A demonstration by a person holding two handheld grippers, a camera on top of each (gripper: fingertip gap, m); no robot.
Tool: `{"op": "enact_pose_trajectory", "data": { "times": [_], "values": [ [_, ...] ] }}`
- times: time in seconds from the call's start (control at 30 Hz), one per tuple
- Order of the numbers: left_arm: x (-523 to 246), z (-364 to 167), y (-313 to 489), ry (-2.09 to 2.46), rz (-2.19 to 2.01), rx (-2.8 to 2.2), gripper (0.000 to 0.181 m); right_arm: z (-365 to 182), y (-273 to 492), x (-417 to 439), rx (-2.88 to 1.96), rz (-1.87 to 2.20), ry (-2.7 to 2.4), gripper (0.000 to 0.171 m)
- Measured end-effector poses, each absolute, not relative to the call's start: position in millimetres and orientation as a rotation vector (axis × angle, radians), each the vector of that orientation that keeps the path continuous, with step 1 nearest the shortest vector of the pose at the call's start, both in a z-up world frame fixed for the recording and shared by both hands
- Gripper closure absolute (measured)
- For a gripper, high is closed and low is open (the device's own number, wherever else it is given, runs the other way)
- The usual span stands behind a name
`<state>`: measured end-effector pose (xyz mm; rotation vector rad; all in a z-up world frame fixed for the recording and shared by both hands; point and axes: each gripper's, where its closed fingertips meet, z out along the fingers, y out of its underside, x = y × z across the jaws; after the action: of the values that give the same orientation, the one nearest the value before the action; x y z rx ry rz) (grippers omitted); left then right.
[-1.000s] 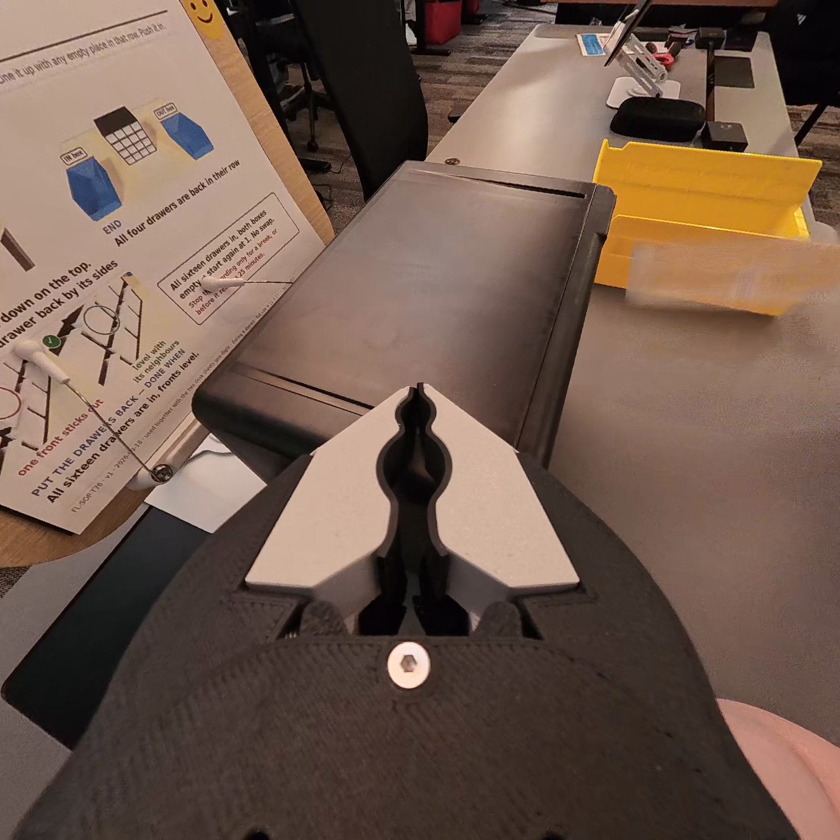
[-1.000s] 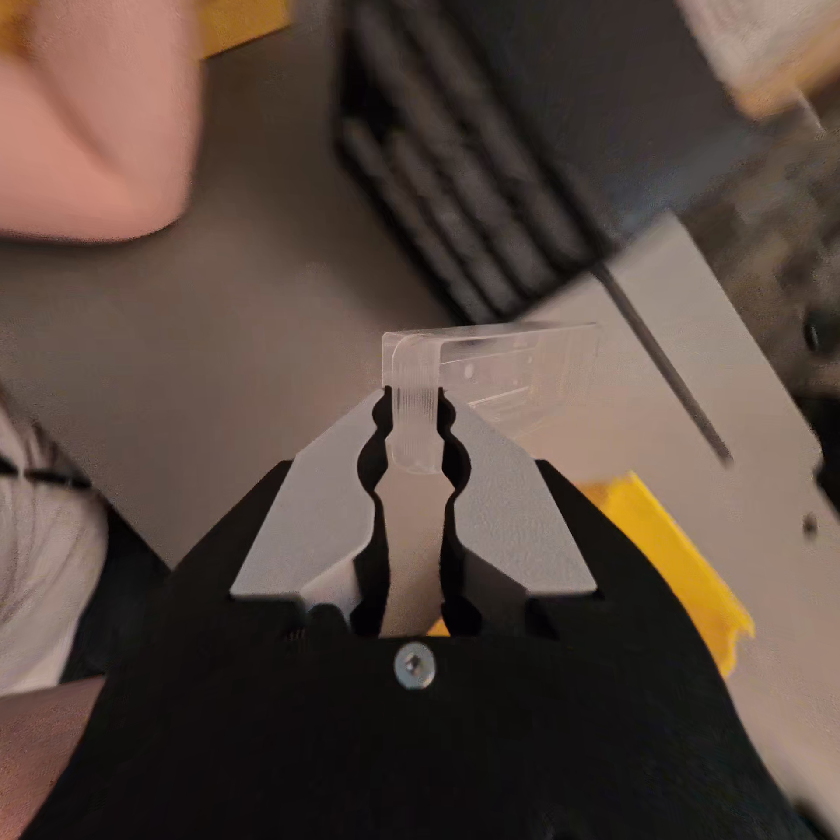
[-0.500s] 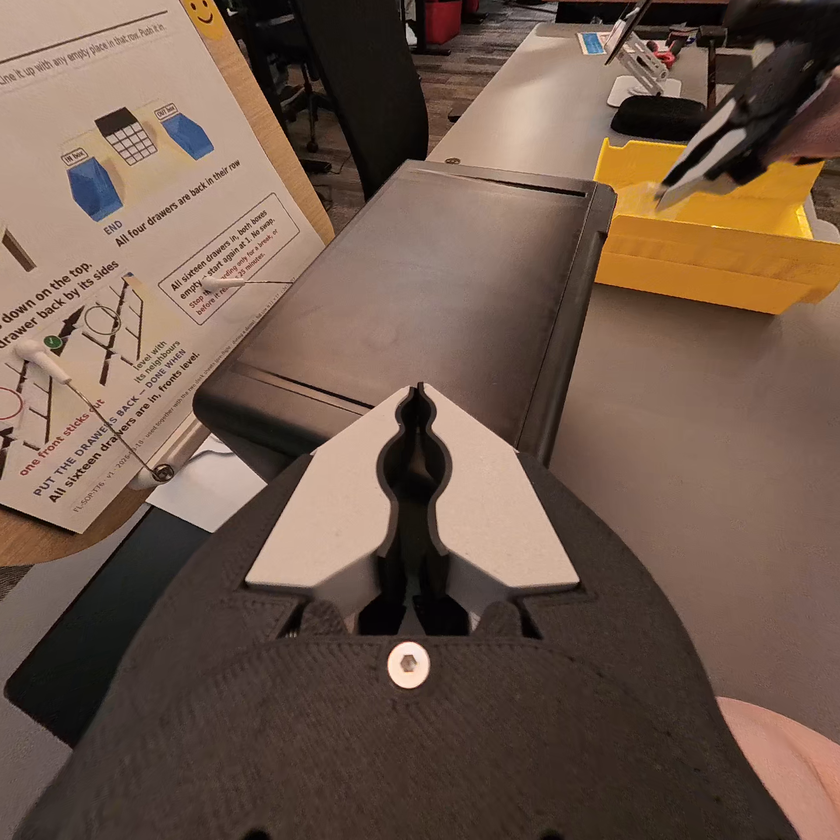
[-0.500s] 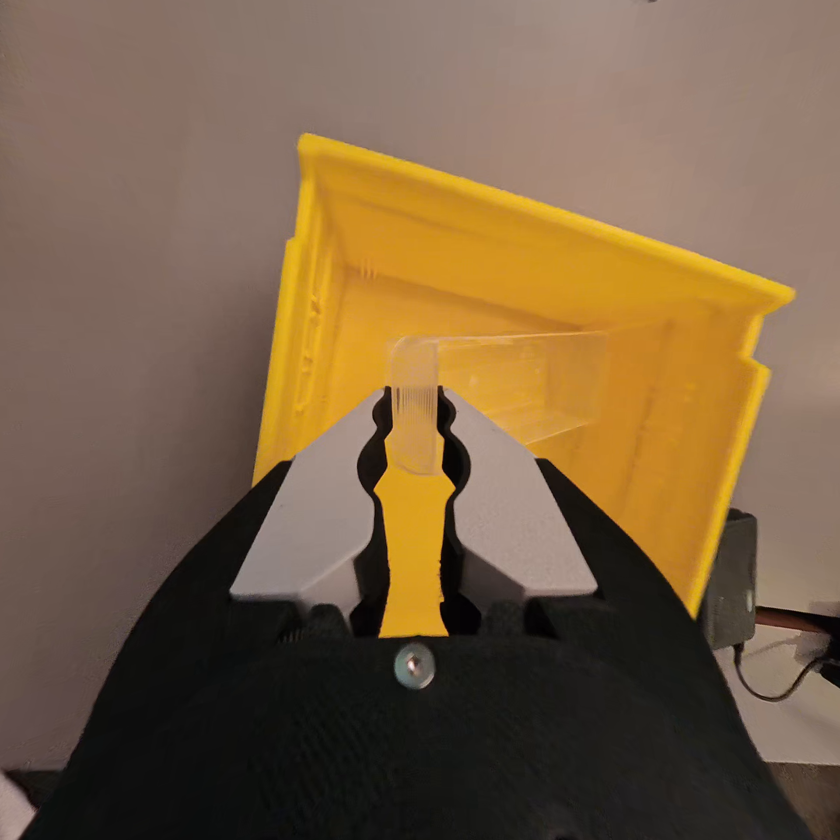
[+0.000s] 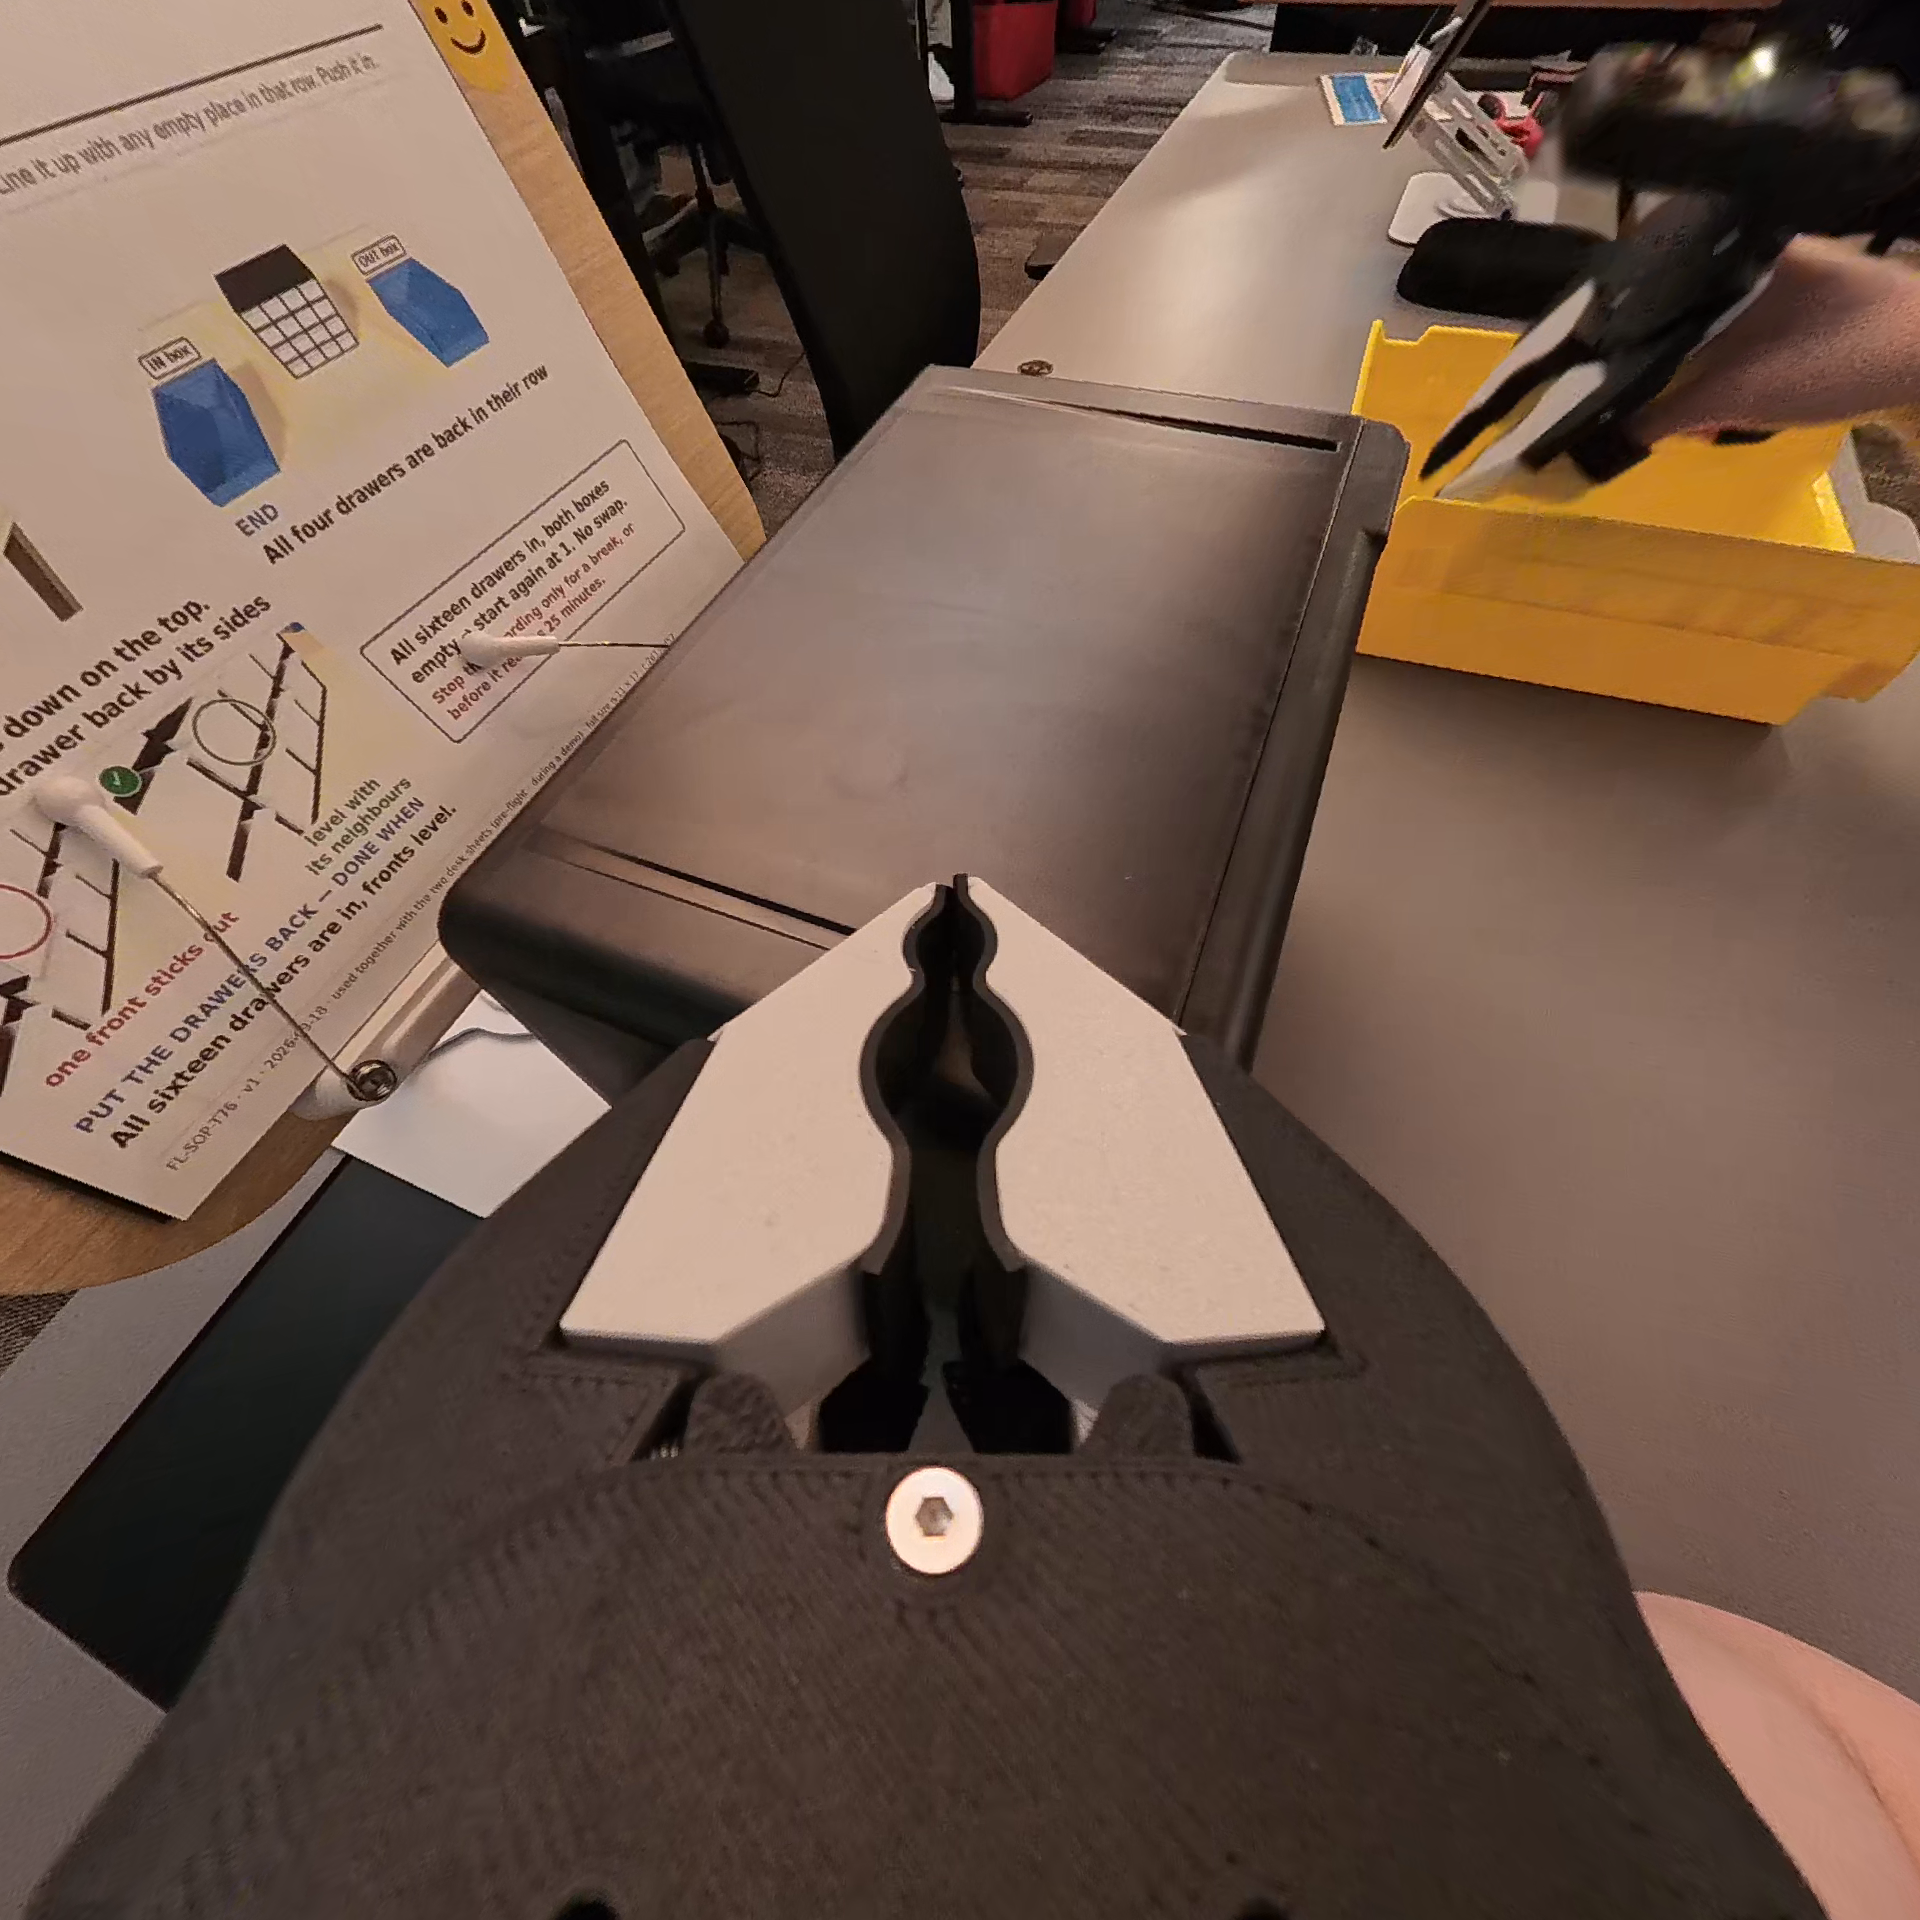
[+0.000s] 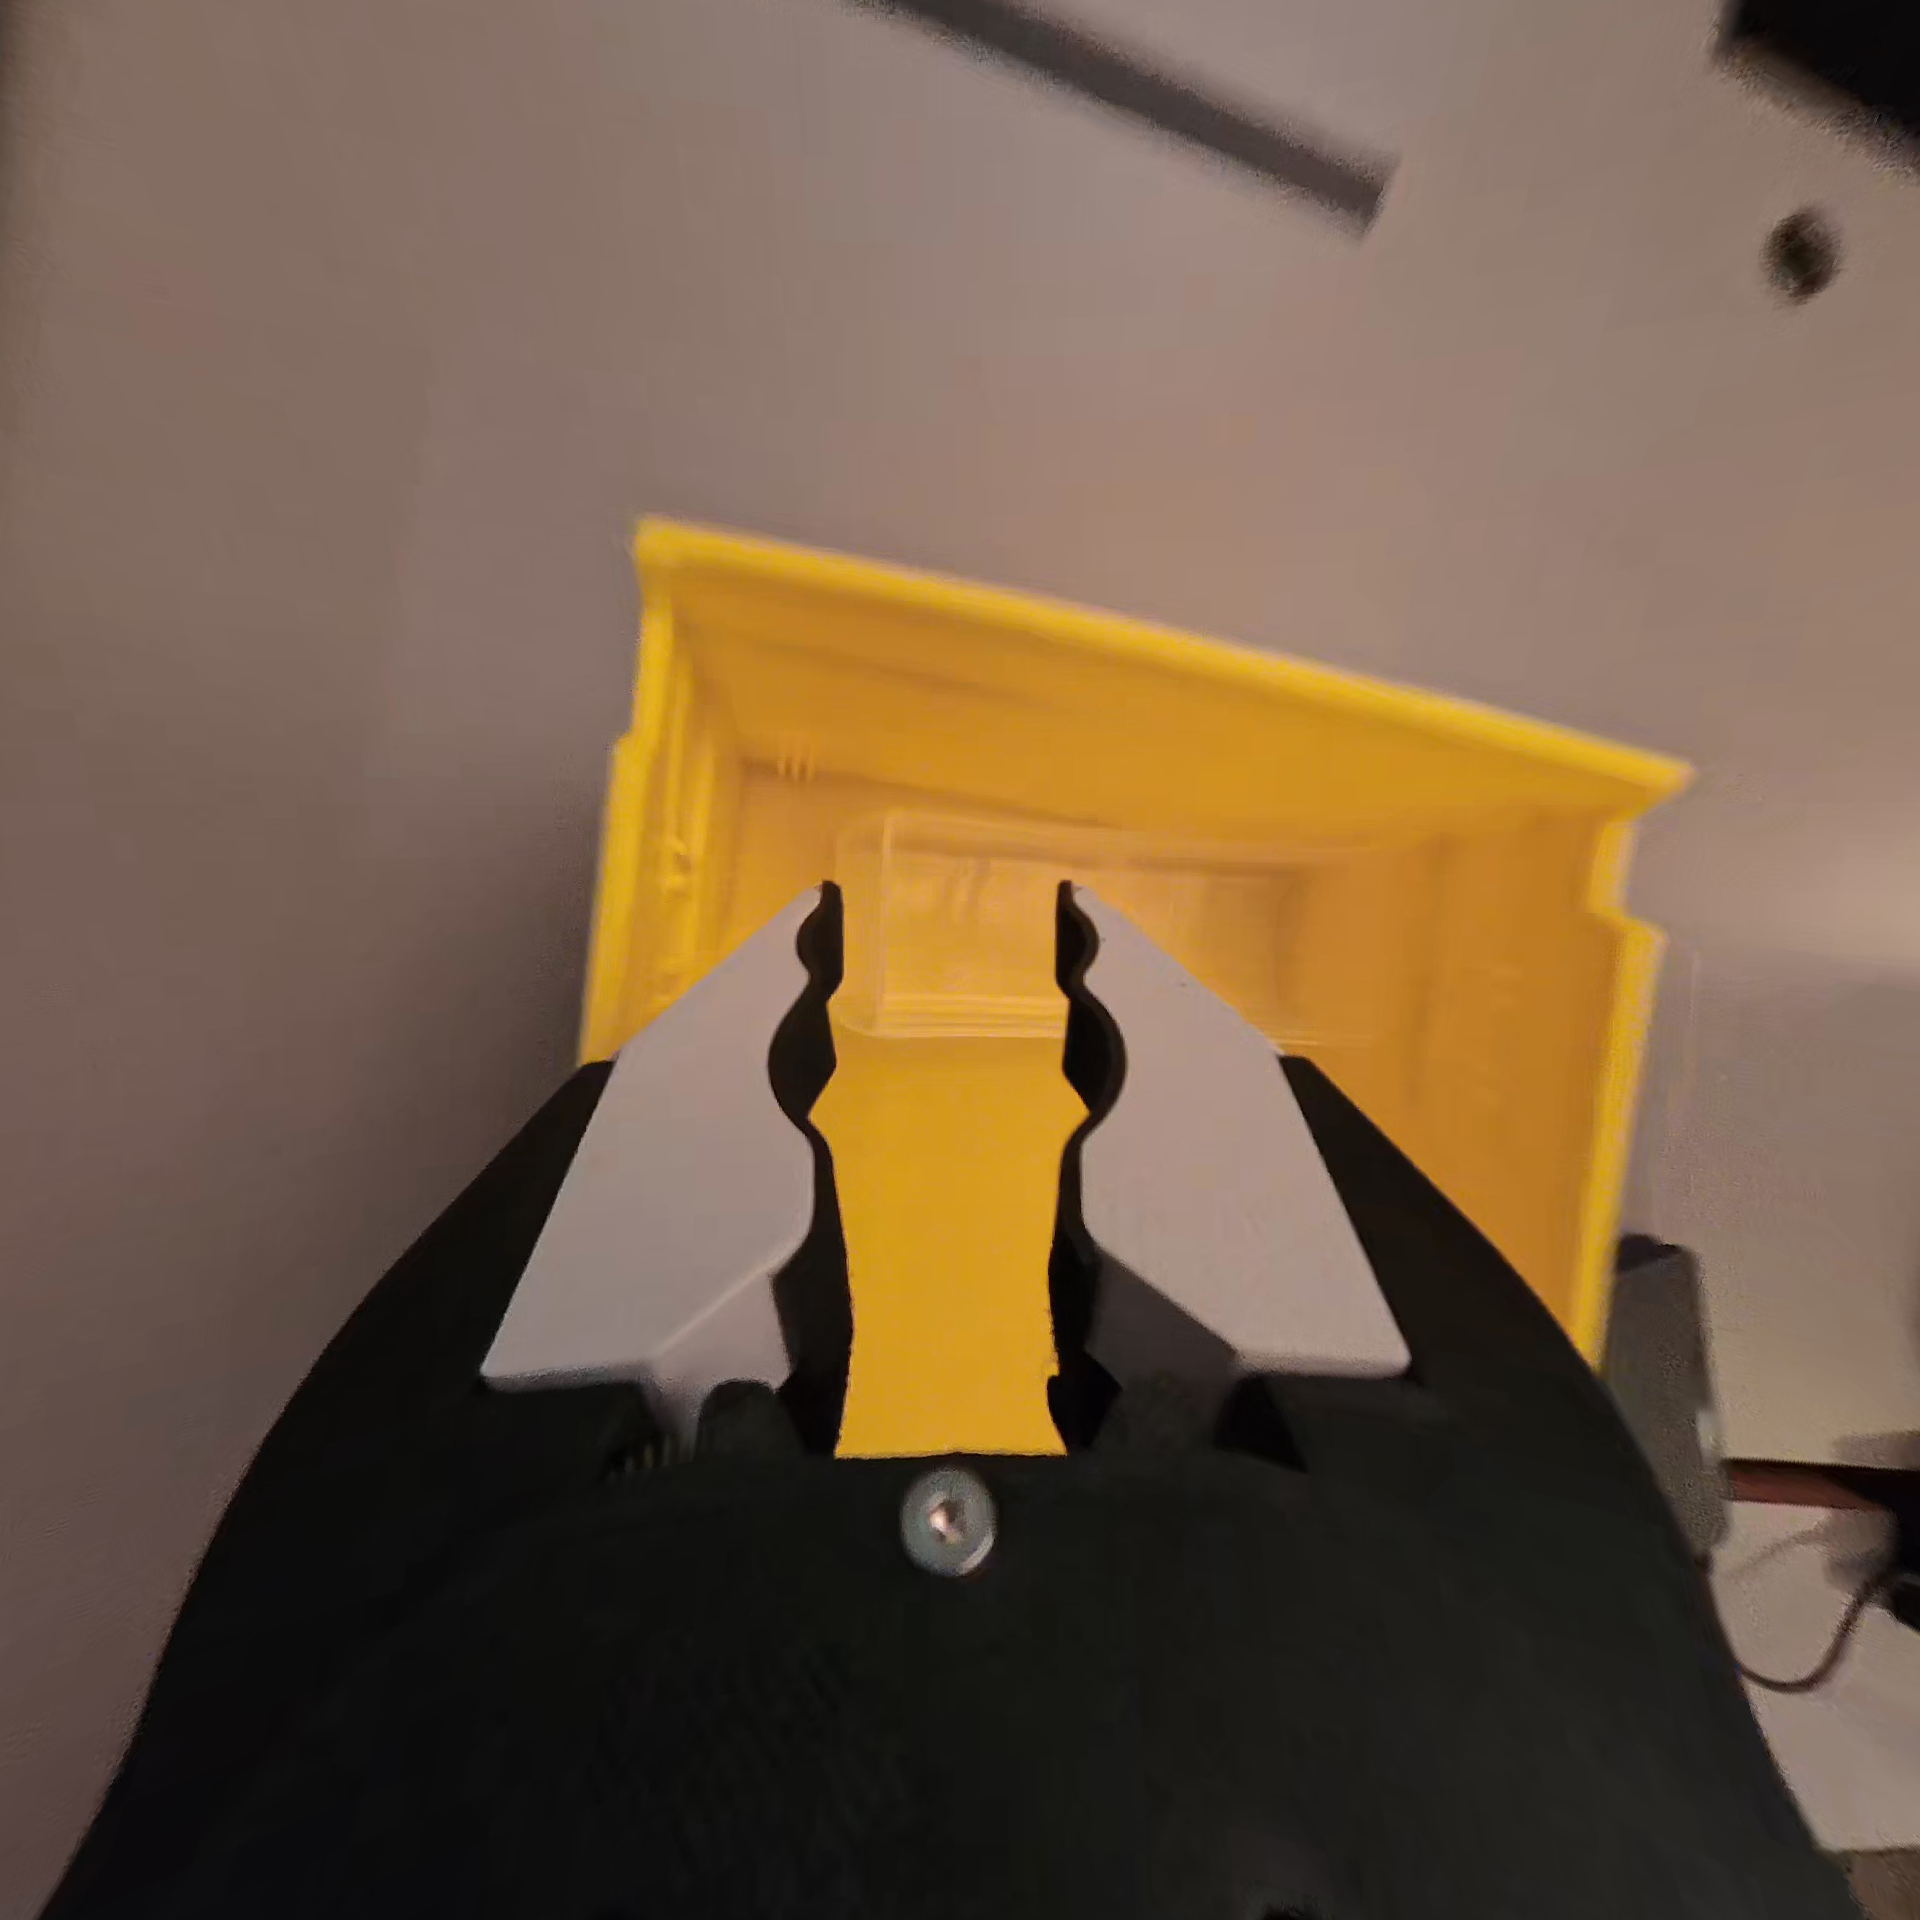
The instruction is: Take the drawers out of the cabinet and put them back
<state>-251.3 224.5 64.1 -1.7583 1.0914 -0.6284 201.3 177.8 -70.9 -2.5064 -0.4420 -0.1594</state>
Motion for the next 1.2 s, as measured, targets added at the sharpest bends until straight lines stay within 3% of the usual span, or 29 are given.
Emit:
{"op": "enact_pose_trajectory", "data": {
  "times": [0.03,0.17,0.23,0.33,0.47,0.57,0.87,1.0,1.2],
  "values": [
    [-251,64,224,1.092,-0.628,-1.758,0.181,-45,179,197,-2.423,-0.187,-0.437,0.131],
    [-251,64,225,1.09,-0.628,-1.759,0.181,70,167,115,-1.882,-0.28,-0.625,0.132],
    [-251,64,224,1.09,-0.627,-1.759,0.181,85,149,35,-1.637,-0.298,-0.823,0.121],
    [-251,64,225,1.089,-0.625,-1.761,0.181,41,118,-91,-1.343,-0.377,-1.13,0.116],
    [-252,64,224,1.09,-0.619,-1.762,0.181,-23,122,-178,-0.986,-0.773,-1.307,0.135],
    [-251,64,224,1.091,-0.621,-1.76,0.181,-41,139,-201,-0.826,-0.954,-1.318,0.15],
    [-251,64,224,1.087,-0.65,-1.756,0.181,-53,185,-204,-0.908,-1.027,-1.299,0.148],
    [-251,64,224,1.09,-0.64,-1.755,0.181,-52,179,-208,-0.858,-1.002,-1.285,0.165],
    [-251,64,224,1.089,-0.64,-1.754,0.181,-54,151,-208,-0.913,-0.911,-1.356,0.163]
  ]
}}
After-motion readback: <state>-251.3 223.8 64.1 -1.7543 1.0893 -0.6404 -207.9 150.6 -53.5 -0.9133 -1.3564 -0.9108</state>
